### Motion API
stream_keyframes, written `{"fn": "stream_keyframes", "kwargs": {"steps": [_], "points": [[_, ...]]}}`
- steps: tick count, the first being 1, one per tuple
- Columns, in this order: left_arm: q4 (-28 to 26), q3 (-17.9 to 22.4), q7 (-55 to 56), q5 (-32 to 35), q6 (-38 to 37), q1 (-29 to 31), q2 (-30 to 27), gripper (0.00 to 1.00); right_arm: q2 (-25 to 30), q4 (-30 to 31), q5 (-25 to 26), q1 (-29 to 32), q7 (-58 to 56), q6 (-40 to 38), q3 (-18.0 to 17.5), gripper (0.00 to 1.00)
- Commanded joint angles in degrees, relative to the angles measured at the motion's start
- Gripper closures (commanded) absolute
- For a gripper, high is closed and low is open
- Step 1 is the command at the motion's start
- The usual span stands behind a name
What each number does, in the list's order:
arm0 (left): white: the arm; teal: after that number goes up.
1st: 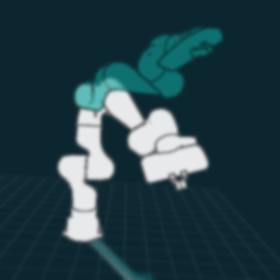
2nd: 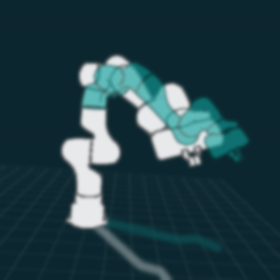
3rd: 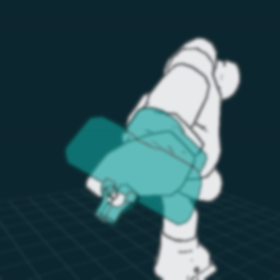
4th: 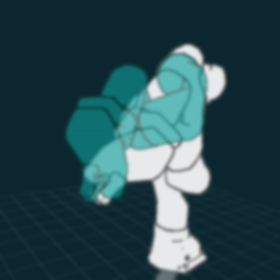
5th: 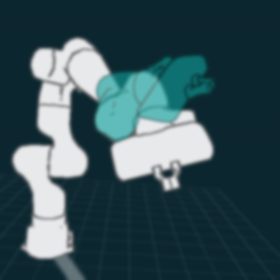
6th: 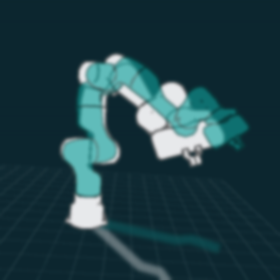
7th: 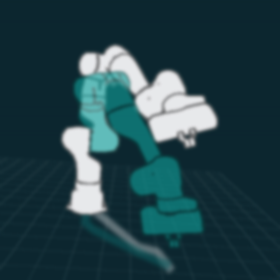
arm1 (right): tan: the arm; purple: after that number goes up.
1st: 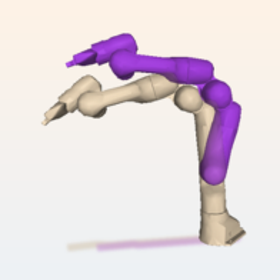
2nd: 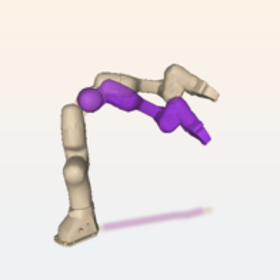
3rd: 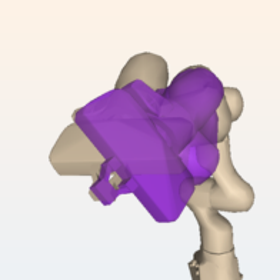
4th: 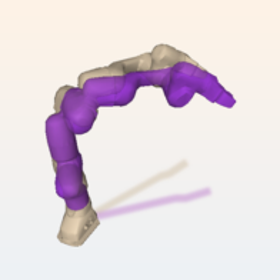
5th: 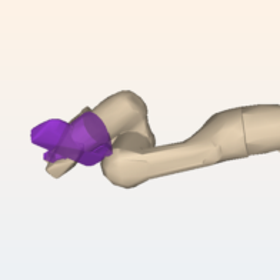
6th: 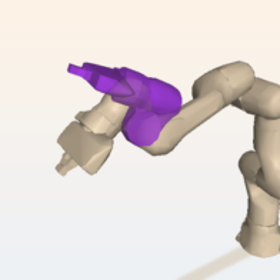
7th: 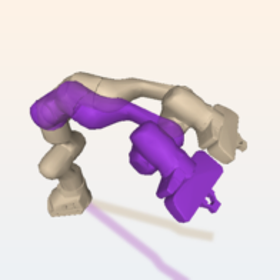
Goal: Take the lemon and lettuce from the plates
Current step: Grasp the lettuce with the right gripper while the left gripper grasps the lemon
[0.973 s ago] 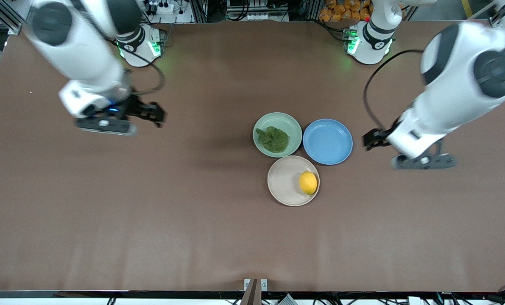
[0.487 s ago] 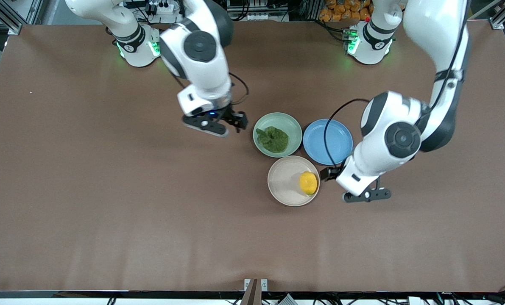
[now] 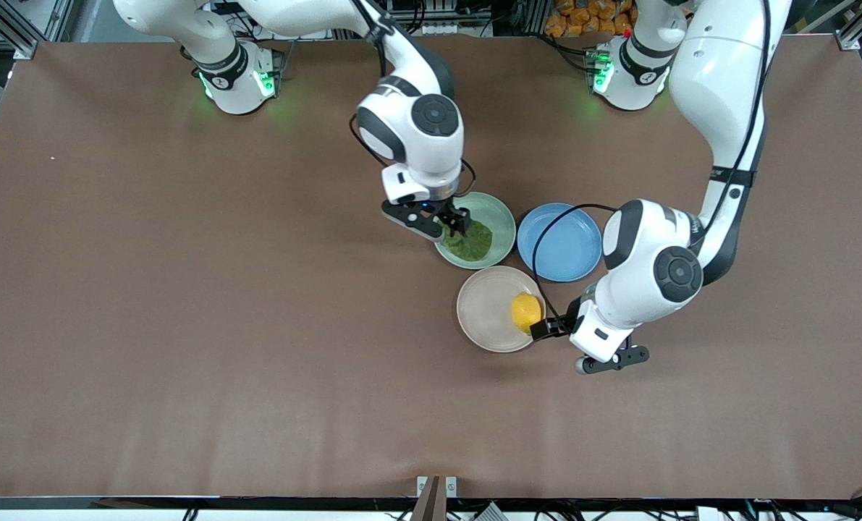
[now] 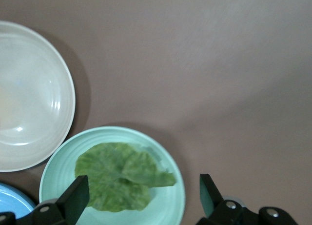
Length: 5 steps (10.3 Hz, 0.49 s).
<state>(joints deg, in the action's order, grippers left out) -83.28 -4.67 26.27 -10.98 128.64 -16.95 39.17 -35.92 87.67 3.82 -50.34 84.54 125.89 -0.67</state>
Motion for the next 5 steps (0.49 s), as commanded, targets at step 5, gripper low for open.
{"fn": "stream_keyframes", "kwargs": {"steps": [5], "points": [[0.4, 0.3, 2.2, -1.1, 1.5, -3.2, 4.3, 0.00, -9.2, -4.6, 6.5, -4.2, 13.8, 6.4, 0.6, 0.00]]}}
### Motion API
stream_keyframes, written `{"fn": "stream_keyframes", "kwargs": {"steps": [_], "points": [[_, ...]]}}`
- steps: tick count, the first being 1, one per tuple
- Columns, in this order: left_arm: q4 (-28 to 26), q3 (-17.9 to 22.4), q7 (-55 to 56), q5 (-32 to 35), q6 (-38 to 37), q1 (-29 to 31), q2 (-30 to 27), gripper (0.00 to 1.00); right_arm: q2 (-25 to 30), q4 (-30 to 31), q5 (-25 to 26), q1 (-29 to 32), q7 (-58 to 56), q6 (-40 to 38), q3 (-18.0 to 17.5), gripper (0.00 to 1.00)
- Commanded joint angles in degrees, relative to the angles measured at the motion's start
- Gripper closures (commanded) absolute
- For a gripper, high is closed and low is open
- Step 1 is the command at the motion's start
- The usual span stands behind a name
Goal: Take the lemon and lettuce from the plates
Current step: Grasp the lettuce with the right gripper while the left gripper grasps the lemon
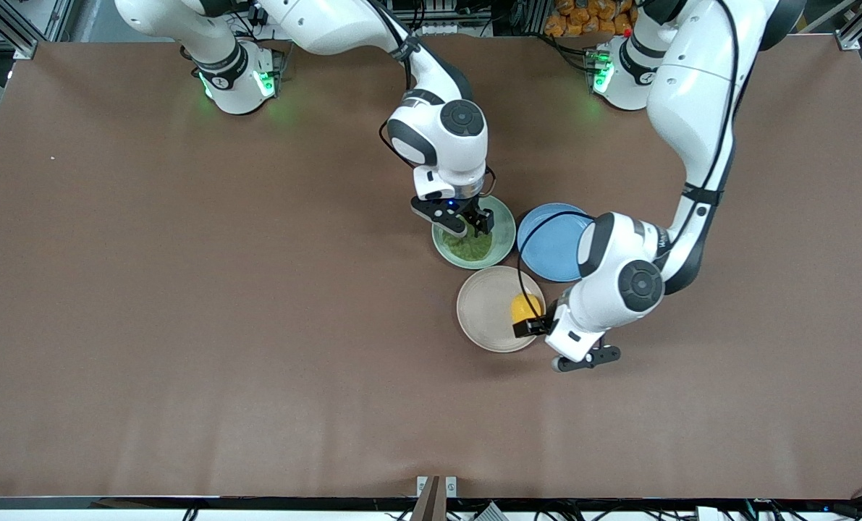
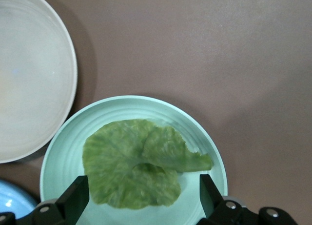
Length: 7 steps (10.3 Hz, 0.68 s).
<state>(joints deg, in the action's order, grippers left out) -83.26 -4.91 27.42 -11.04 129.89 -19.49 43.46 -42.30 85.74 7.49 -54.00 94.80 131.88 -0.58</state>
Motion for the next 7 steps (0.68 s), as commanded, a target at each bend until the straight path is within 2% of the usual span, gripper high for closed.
{"fn": "stream_keyframes", "kwargs": {"steps": [1, 4, 5, 6, 7], "points": [[0.2, 0.5, 1.1, -1.0, 0.2, -0.6, 0.2, 0.00, -3.9, -2.9, 2.9, -0.7, 3.6, 1.6, 0.5, 0.00], [-0.2, 0.5, 1.2, -1.0, 0.2, -1.9, 1.8, 0.00, -5.3, -3.0, 4.1, -0.7, 3.6, 1.8, 0.5, 0.04], [-0.2, 0.5, 1.7, -0.9, 0.2, -2.4, 2.5, 0.00, -5.6, -3.0, 5.2, -0.7, 3.6, 2.0, 0.5, 0.11], [-0.3, 0.5, 1.8, -0.9, 0.2, -2.4, 2.6, 0.00, -5.7, -3.0, 5.3, -0.7, 3.6, 2.0, 0.5, 0.24], [-0.6, 0.5, 1.8, -0.9, 0.1, -2.4, 2.6, 0.00, -5.7, -3.0, 5.3, -0.7, 3.4, 2.0, 0.5, 0.42]]}}
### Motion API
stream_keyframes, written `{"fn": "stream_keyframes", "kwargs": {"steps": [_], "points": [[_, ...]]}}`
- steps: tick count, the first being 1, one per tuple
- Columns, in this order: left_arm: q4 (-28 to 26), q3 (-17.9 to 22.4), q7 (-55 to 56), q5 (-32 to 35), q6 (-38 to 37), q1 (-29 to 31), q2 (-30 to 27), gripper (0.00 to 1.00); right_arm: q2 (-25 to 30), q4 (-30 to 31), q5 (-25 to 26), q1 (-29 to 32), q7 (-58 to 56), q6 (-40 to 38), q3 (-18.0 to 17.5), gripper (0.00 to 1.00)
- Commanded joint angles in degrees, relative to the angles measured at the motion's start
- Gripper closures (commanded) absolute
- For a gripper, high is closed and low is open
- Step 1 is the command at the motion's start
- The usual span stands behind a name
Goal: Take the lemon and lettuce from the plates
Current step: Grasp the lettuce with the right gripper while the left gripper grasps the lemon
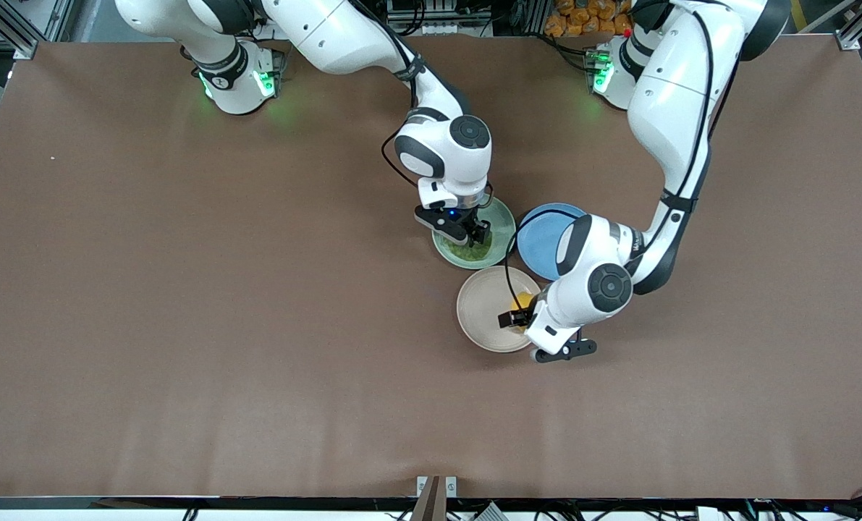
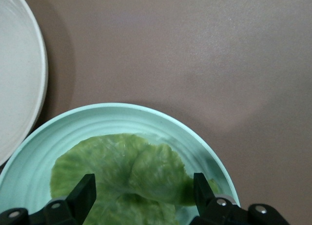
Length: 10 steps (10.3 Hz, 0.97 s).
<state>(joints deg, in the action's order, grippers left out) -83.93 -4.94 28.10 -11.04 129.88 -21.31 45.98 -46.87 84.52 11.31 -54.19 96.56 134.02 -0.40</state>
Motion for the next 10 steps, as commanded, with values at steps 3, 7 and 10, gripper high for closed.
{"fn": "stream_keyframes", "kwargs": {"steps": [3, 7, 10], "points": [[0.0, 0.7, 0.7, -0.4, -0.1, -0.6, 0.1, 0.00, -1.1, -1.8, 2.8, -0.5, 1.3, -0.3, 0.3, 1.00], [-0.4, 0.6, 2.9, 1.9, -0.1, -0.7, -0.1, 1.00, 2.1, -3.9, 2.4, 0.2, -3.1, -7.6, -0.2, 1.00], [-0.1, 0.8, 2.7, 1.9, -1.2, -0.1, -1.2, 1.00, 10.6, -6.7, -6.9, 4.0, -17.7, -19.7, 0.3, 1.00]]}}
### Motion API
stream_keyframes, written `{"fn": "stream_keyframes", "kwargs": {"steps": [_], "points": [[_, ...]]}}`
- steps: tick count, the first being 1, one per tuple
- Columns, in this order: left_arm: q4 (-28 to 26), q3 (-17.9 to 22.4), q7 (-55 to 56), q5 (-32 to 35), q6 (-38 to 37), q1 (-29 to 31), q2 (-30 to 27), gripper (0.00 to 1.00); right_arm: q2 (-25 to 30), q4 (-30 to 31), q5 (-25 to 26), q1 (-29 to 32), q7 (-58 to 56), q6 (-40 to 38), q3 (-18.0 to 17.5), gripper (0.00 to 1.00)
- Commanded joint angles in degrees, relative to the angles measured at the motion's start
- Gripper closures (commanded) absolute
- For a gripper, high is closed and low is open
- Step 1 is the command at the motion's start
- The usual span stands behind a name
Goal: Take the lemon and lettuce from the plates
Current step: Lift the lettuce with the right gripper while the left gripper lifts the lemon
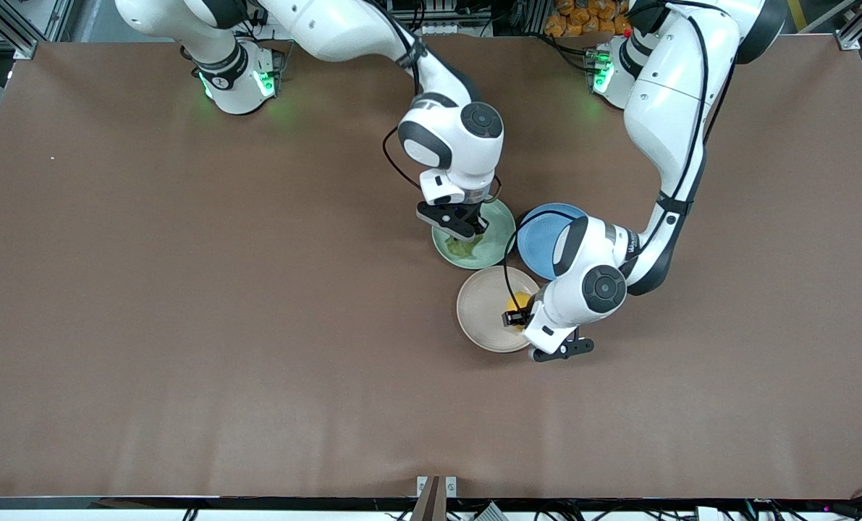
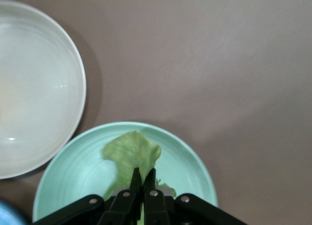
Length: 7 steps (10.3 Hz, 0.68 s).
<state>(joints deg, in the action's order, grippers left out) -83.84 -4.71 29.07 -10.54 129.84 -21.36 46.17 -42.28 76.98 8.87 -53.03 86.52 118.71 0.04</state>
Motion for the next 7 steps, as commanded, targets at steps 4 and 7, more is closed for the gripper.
{"fn": "stream_keyframes", "kwargs": {"steps": [4, 7], "points": [[-0.1, 0.8, 1.4, 1.5, -6.9, 4.6, -7.8, 1.00, 15.6, 0.9, -12.3, 15.6, -29.9, -14.7, 1.0, 1.00], [-0.5, 1.0, -5.1, 2.1, -14.5, 9.1, -10.4, 1.00, 18.3, 1.3, -16.9, 20.4, -52.1, -23.6, 12.1, 1.00]]}}
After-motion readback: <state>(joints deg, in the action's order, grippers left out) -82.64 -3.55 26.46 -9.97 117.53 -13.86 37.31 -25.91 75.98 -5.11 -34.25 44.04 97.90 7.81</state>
